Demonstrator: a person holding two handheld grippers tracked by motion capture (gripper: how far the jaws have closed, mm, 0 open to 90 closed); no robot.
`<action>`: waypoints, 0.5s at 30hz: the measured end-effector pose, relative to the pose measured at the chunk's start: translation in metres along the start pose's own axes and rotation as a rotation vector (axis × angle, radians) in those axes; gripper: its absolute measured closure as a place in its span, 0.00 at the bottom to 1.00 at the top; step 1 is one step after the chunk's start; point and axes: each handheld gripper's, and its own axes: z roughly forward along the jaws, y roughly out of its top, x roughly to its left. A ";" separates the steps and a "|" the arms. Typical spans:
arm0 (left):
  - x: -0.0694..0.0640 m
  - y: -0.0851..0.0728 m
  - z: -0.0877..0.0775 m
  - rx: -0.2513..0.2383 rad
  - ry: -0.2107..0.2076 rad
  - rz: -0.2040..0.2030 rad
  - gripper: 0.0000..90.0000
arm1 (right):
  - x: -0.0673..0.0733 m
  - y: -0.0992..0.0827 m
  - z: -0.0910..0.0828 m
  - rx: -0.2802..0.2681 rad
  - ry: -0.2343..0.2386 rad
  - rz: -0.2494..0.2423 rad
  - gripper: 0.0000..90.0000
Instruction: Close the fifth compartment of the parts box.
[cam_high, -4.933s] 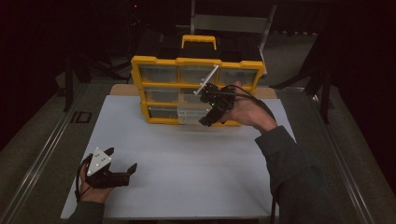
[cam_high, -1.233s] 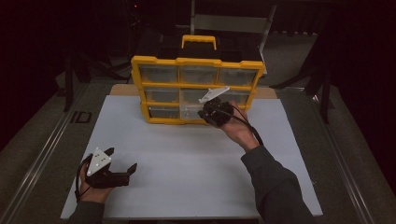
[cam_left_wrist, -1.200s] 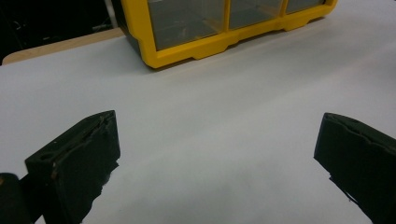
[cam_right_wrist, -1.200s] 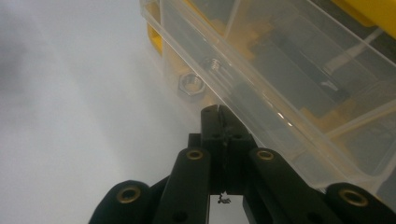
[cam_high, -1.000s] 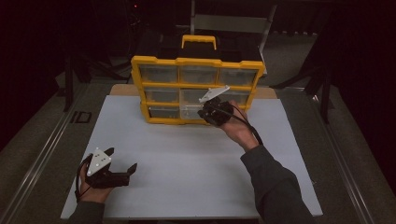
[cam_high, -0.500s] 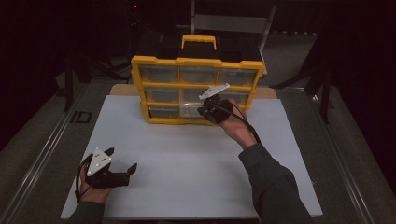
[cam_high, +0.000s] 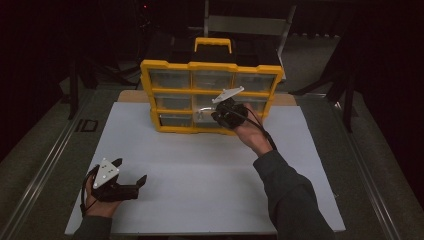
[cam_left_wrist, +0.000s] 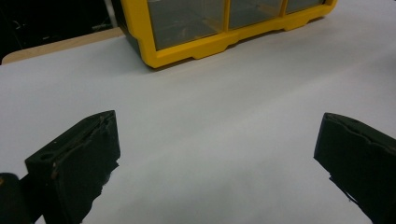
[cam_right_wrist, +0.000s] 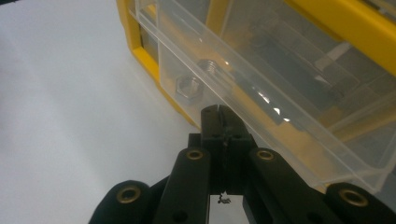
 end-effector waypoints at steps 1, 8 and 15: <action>0.000 0.000 0.000 0.000 0.000 0.002 0.01 | 0.000 0.000 0.001 0.001 -0.002 0.004 1.00; 0.000 0.000 0.000 0.001 -0.001 0.003 0.01 | -0.004 0.003 0.006 -0.012 -0.012 0.027 1.00; 0.000 0.000 0.000 0.000 -0.001 0.001 0.01 | -0.009 0.007 0.013 -0.024 -0.025 0.056 1.00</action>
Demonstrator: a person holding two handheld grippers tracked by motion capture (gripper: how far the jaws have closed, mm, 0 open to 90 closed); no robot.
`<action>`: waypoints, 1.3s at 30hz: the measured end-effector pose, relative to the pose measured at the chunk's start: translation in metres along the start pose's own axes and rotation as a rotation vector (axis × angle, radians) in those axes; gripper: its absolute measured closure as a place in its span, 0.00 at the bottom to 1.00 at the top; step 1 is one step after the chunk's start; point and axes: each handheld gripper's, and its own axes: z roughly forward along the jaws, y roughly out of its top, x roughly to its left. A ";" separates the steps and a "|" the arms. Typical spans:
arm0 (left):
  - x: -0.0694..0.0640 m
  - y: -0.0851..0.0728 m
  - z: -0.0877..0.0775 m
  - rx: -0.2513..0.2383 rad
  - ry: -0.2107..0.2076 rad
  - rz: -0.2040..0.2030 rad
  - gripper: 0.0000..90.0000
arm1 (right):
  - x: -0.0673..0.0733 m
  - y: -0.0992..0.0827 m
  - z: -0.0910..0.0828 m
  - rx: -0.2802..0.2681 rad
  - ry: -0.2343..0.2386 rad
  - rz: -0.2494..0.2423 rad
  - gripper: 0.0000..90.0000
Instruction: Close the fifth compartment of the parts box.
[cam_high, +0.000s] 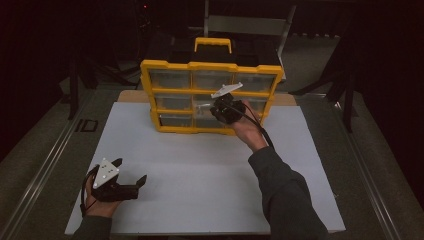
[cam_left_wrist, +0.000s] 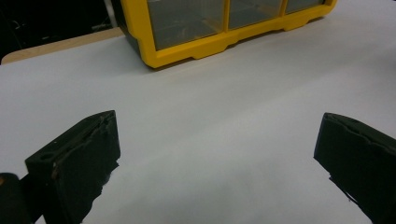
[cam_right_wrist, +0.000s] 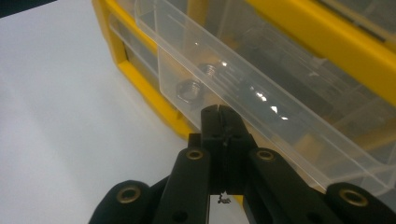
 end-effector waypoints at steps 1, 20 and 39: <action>0.000 0.000 0.000 0.000 0.000 0.001 0.01 | -0.001 0.000 0.001 0.000 -0.004 0.001 1.00; 0.000 0.000 0.000 0.001 -0.001 0.003 0.01 | -0.009 0.004 0.017 -0.018 -0.048 0.069 1.00; 0.000 0.000 0.000 0.000 -0.001 0.000 0.01 | -0.012 0.001 0.019 -0.009 -0.051 0.072 0.99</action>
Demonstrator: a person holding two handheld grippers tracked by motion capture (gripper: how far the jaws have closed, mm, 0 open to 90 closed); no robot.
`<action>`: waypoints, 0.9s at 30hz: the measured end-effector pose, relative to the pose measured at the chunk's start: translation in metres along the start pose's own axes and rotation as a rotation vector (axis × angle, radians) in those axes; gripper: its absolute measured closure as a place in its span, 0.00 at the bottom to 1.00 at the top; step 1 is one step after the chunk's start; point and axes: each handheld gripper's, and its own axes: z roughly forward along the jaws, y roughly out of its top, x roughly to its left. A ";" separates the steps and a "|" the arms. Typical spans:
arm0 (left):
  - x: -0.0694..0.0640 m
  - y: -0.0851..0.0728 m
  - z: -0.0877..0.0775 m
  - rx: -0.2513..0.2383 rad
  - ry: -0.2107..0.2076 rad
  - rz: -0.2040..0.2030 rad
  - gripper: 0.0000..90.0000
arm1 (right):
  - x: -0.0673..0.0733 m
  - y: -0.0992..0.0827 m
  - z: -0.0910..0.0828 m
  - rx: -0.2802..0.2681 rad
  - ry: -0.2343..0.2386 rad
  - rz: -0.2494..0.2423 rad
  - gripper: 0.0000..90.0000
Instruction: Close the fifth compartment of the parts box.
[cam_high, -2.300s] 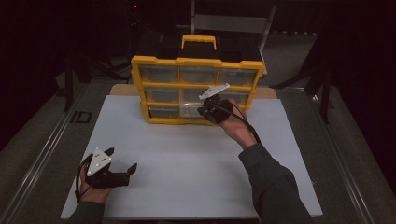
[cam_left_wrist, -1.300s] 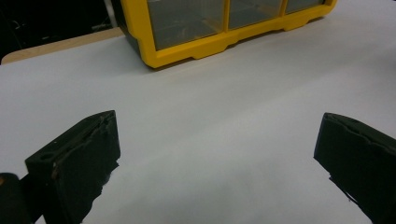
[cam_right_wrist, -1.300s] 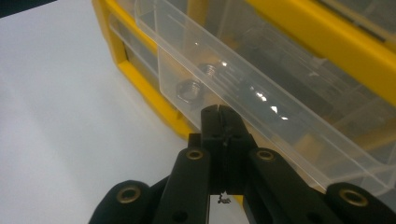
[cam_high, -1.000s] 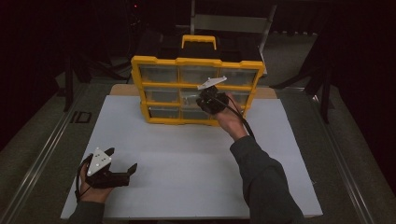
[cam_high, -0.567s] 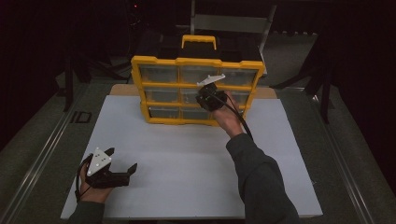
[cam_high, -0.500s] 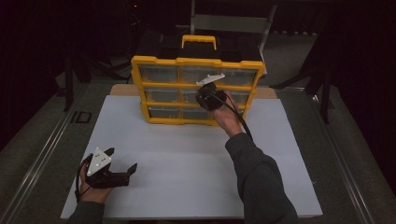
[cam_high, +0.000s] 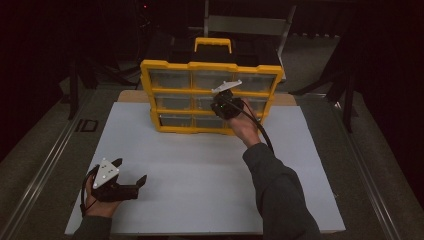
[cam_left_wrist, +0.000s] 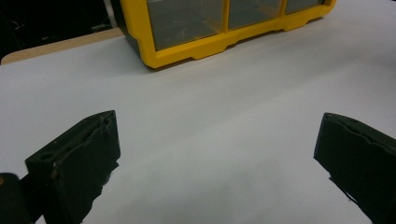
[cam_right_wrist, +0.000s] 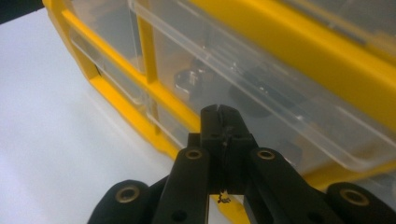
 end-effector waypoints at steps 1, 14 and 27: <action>0.000 0.000 0.000 0.000 0.000 0.000 0.01 | -0.001 -0.001 -0.001 -0.001 -0.001 -0.004 0.99; 0.000 0.000 0.000 0.000 0.002 0.001 0.01 | -0.009 -0.019 -0.029 0.010 0.024 -0.067 0.79; 0.000 0.000 0.000 -0.004 0.005 -0.001 0.01 | -0.020 -0.059 -0.052 0.109 0.061 -0.041 0.41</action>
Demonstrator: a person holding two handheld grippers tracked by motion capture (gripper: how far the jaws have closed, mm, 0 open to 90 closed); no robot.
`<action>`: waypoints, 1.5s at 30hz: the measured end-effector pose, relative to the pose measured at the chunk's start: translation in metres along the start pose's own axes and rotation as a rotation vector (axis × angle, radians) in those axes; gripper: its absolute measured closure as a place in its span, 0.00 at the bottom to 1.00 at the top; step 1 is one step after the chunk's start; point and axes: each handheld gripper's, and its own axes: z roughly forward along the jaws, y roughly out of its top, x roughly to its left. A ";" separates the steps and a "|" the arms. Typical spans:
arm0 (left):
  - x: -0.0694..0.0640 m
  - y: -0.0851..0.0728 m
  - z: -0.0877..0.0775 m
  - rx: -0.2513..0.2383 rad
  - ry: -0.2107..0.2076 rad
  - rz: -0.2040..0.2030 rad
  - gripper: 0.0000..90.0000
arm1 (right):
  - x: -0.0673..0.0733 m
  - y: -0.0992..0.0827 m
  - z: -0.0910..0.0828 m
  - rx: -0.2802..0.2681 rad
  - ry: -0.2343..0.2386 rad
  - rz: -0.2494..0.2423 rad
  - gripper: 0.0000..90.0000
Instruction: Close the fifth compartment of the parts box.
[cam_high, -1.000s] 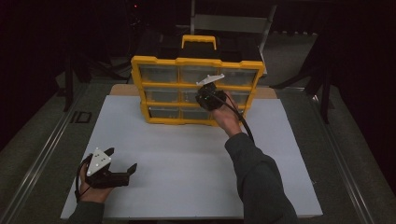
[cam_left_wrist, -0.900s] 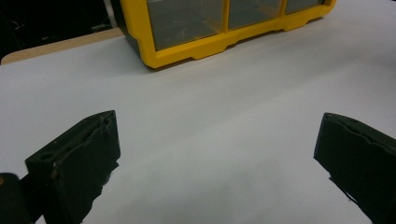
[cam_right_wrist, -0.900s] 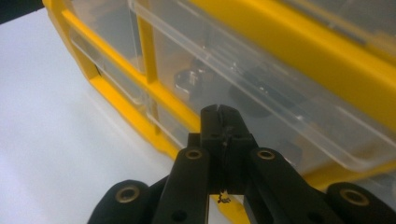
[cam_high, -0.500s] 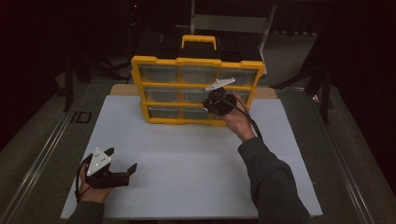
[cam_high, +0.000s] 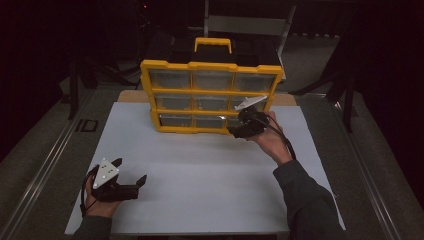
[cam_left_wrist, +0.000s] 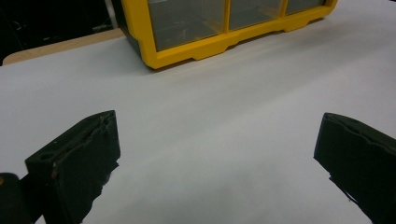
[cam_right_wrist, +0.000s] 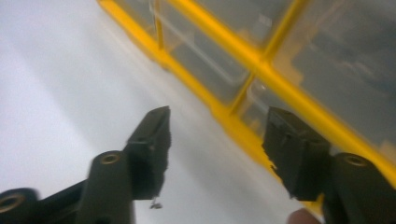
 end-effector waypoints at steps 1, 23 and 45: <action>0.000 0.000 0.000 0.000 0.000 -0.001 0.01 | 0.000 -0.004 -0.001 0.006 0.000 0.004 0.39; 0.001 0.000 -0.001 -0.009 0.001 -0.009 0.01 | 0.030 -0.123 -0.026 -0.145 -0.045 0.078 0.11; 0.002 0.002 -0.004 -0.053 0.004 -0.004 0.00 | 0.044 -0.191 -0.056 -0.353 -0.119 0.152 0.10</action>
